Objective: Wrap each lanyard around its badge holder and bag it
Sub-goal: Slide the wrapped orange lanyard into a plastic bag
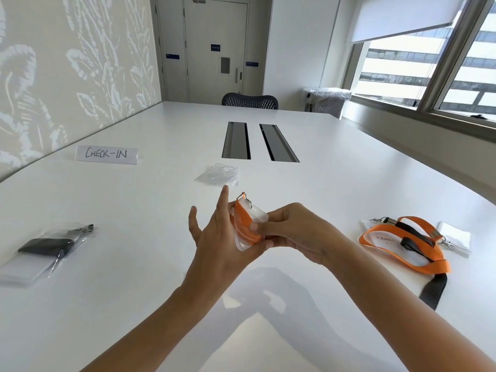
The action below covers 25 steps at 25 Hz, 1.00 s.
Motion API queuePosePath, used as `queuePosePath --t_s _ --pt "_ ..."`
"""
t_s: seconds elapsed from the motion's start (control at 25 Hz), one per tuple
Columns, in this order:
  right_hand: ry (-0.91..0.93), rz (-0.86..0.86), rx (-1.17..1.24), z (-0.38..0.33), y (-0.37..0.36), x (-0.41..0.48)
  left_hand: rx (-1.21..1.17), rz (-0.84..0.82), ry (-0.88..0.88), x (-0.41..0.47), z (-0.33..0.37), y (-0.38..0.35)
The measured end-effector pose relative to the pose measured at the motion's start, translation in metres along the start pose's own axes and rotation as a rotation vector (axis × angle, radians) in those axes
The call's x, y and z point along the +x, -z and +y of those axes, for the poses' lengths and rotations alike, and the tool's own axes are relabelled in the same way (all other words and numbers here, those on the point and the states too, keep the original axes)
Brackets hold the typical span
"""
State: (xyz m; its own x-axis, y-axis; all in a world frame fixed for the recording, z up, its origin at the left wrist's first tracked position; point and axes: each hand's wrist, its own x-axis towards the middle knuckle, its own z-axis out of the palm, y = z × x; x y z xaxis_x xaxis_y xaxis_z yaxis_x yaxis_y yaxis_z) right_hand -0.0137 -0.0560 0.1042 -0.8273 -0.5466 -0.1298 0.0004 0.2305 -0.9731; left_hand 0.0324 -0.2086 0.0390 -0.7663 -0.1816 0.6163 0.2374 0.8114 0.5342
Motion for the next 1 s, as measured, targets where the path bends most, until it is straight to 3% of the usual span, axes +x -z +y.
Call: queuePosePath --t_s 0.2,0.4,0.48,0.64,0.88,1.0 --pt "-0.093 -0.065 0.044 0.002 0.002 0.004 -0.061 -0.017 0.037 -0.001 0.002 0.001" --pt "-0.006 0.010 0.026 0.001 -0.001 0.002 -0.293 -0.104 0.039 0.003 0.002 0.009" --pt "0.014 0.032 0.053 -0.001 0.003 0.002 -0.427 -0.069 0.023 0.008 -0.003 0.014" --pt "0.027 0.008 0.087 -0.007 0.011 0.001 -0.474 -0.007 0.006 0.017 -0.011 0.024" --pt "0.094 -0.050 -0.013 -0.008 0.011 -0.001 -0.611 0.006 0.106 0.020 -0.017 0.023" --pt "0.140 0.057 -0.149 -0.004 0.004 0.000 -0.634 0.050 0.138 0.017 -0.014 0.021"
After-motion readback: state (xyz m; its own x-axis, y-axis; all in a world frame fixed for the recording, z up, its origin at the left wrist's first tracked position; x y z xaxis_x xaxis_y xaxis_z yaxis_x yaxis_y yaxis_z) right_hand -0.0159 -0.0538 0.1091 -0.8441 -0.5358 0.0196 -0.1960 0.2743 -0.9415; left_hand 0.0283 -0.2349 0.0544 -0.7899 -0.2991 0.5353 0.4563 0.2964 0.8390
